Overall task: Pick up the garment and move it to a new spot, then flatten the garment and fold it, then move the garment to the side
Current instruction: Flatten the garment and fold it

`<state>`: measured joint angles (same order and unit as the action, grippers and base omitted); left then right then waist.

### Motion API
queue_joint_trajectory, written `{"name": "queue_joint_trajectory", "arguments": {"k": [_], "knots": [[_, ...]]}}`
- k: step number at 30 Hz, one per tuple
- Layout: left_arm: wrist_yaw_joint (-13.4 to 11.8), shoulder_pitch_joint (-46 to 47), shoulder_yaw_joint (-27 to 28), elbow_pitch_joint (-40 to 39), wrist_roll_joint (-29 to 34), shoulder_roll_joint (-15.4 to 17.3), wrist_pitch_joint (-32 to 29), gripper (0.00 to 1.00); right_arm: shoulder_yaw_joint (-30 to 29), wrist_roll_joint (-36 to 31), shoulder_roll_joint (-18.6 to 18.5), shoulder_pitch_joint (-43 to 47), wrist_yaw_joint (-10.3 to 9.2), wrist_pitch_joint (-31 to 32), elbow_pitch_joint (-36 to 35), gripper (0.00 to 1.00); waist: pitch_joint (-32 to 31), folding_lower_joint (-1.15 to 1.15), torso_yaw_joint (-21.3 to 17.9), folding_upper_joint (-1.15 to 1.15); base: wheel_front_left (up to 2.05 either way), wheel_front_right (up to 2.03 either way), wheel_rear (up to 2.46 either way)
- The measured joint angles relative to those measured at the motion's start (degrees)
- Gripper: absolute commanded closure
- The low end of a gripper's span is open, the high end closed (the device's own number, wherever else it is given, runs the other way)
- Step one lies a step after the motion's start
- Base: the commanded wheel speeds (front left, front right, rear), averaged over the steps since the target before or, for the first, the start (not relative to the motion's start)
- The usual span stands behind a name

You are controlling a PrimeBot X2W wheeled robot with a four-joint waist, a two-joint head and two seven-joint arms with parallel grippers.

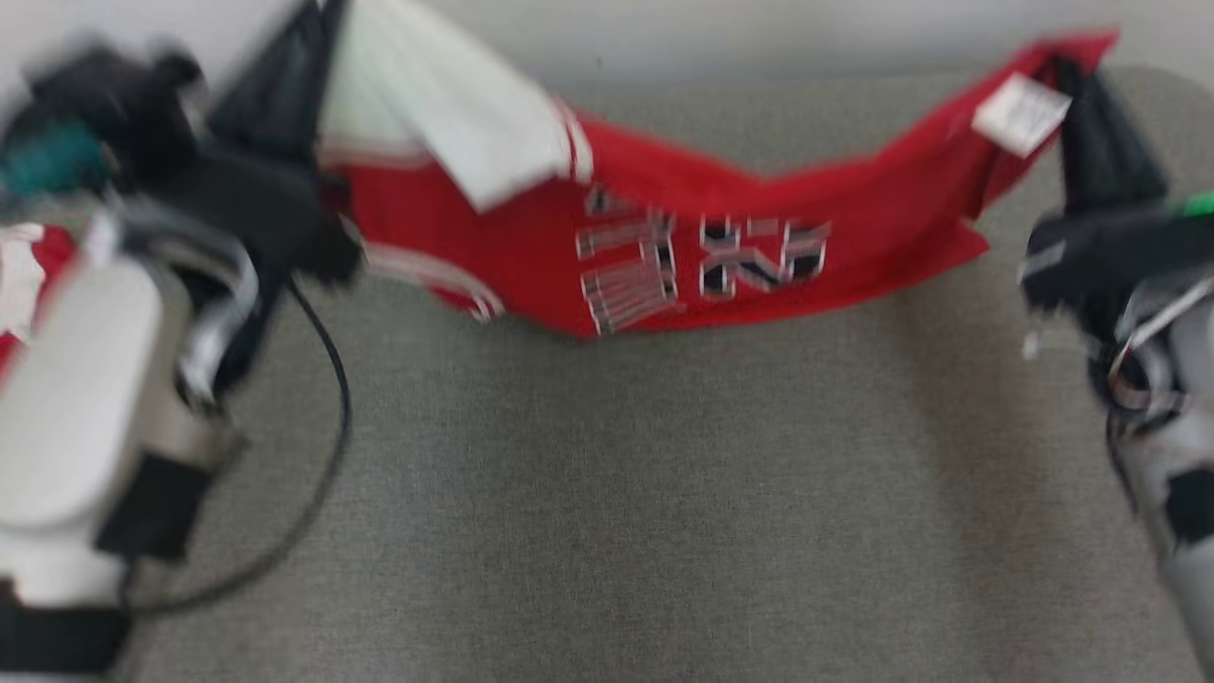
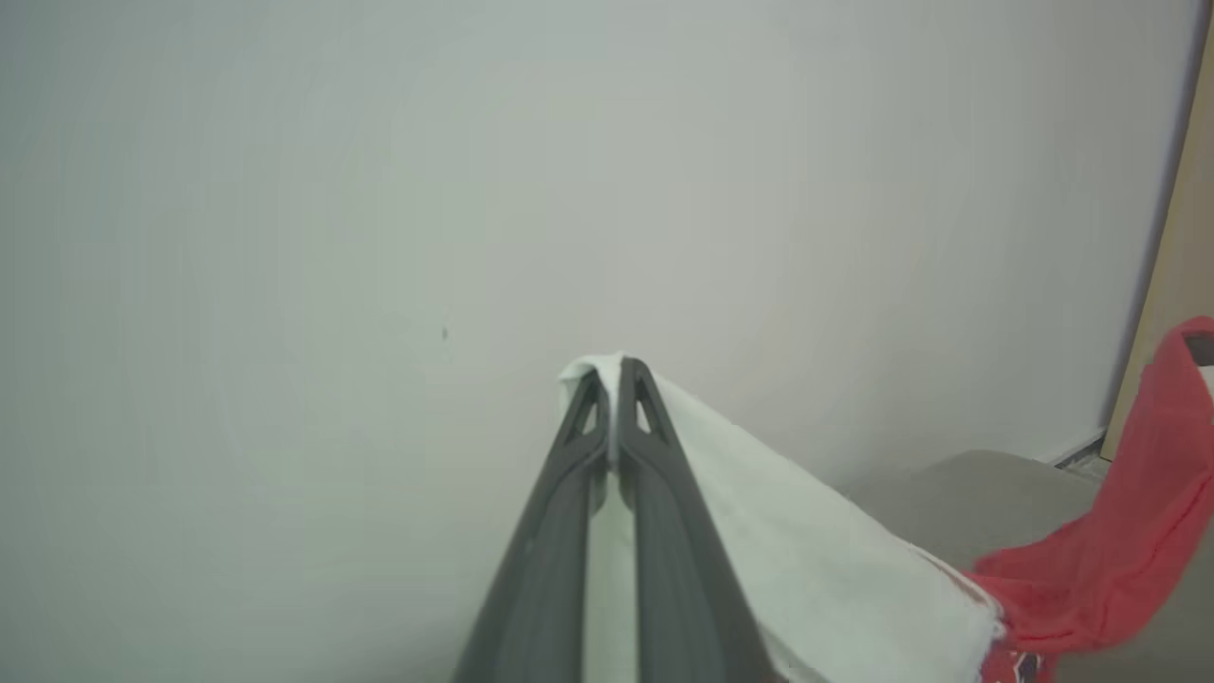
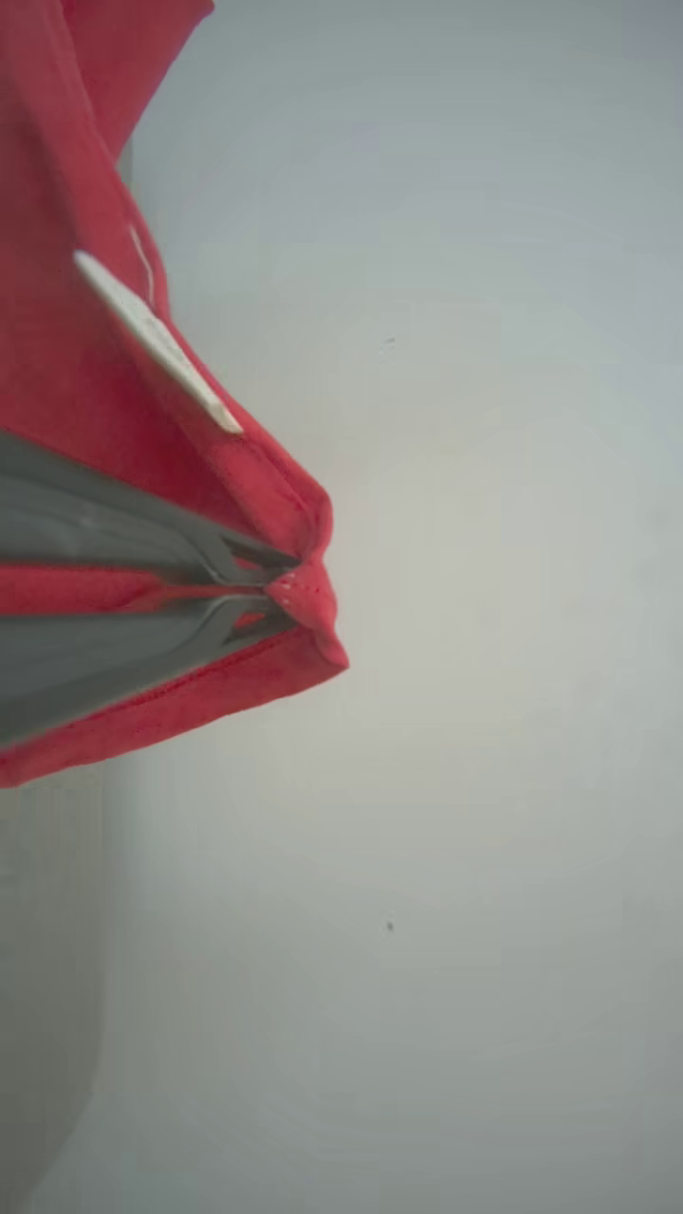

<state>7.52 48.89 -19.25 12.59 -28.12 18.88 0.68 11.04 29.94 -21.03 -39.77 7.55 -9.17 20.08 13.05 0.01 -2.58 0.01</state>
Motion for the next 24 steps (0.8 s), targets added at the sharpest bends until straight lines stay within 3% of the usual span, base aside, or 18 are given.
{"name": "queue_joint_trajectory", "arguments": {"k": [5, 13, 24], "knots": [[0.0, 20.28, -1.55, 5.86, -1.05, 2.27, -3.44, 1.0, 1.97, 1.94, -1.51, -17.63, 0.0, 3.41, 3.02, 1.0, 6.14, 0.01, -0.29, 0.01, 0.0, 0.0, 0.0], [0.0, 48.36, -3.77, 18.3, -0.11, 1.83, -4.1, 1.0, 3.26, 6.15, -2.66, -44.78, 0.0, 7.22, 11.79, 1.0, 16.41, 0.02, -1.03, 0.01, 0.0, 0.0, 0.0], [0.01, 74.25, -8.9, 34.77, 0.03, -2.01, -0.08, 1.0, 5.11, 6.78, -3.12, -67.52, 0.0, 9.16, 27.71, 1.0, 25.61, 0.01, -1.18, 0.01, 0.0, 0.0, 0.0]]}}
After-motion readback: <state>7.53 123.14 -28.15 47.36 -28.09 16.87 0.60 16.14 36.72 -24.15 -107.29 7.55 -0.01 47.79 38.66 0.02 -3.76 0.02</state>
